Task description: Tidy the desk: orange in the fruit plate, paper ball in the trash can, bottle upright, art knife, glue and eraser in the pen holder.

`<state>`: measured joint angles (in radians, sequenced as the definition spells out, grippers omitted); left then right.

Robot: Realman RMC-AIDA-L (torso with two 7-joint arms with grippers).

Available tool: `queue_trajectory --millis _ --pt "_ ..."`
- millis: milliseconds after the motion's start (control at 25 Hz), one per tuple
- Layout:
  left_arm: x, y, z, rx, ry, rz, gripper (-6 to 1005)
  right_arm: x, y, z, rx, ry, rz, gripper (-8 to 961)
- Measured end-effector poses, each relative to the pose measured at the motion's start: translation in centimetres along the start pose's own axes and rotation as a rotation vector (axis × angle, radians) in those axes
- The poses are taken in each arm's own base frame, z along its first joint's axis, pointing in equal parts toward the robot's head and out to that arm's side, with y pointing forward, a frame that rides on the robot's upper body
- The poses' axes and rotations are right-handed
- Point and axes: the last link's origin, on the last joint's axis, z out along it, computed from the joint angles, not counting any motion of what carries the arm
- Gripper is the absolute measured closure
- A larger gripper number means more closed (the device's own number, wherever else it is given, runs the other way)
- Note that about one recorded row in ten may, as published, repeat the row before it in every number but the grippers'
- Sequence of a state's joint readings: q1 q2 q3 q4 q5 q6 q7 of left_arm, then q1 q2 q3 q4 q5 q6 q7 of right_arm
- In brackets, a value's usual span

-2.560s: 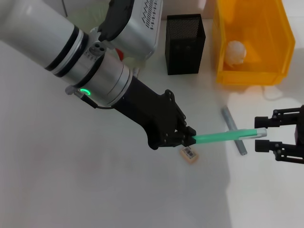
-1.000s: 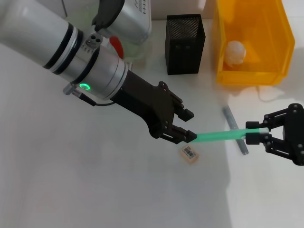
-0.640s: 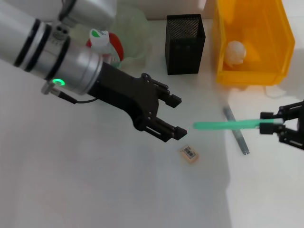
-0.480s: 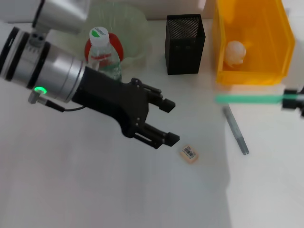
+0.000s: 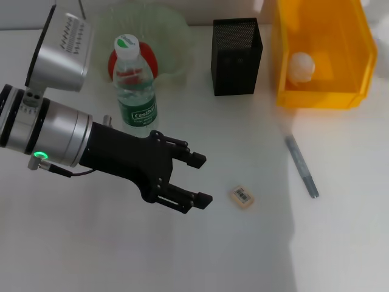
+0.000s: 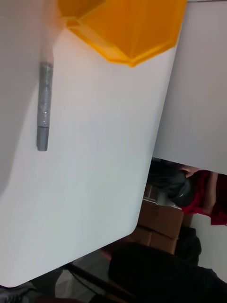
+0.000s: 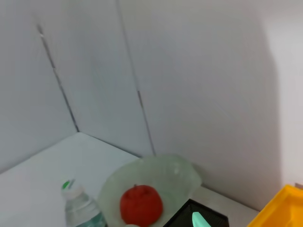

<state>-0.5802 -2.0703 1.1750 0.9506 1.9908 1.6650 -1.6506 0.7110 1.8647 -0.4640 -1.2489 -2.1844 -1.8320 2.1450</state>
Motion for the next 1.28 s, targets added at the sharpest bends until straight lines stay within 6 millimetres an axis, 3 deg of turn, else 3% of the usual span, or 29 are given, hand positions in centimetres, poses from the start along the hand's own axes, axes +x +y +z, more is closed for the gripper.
queue_trajectory --millis 40,80,200,400,600,920,1280 --pt "-0.1 0.0 0.1 0.001 0.001 -0.002 213 -2.3 -0.2 1.9 0.026 0.064 0.013 801" --pt "-0.2 0.0 0.1 0.002 0.001 -0.003 213 -2.3 -0.2 1.9 0.026 0.064 0.013 801" --pt "-0.3 0.0 0.1 0.004 0.002 -0.006 215 -5.0 -0.3 5.4 0.049 0.176 0.015 801" --pt "-0.5 0.1 0.2 0.001 0.003 -0.01 217 -7.0 0.4 9.7 0.018 0.322 -0.004 801" --pt "-0.5 0.1 0.3 -0.003 0.002 -0.012 217 -6.6 0.8 13.2 0.018 0.414 -0.032 801" --pt "-0.1 0.0 0.4 -0.006 0.001 0.0 217 -5.0 1.0 16.0 0.047 0.407 -0.048 801" --pt "0.1 -0.2 0.4 -0.001 0.0 0.006 217 -4.2 1.3 17.7 0.055 0.378 -0.087 746"
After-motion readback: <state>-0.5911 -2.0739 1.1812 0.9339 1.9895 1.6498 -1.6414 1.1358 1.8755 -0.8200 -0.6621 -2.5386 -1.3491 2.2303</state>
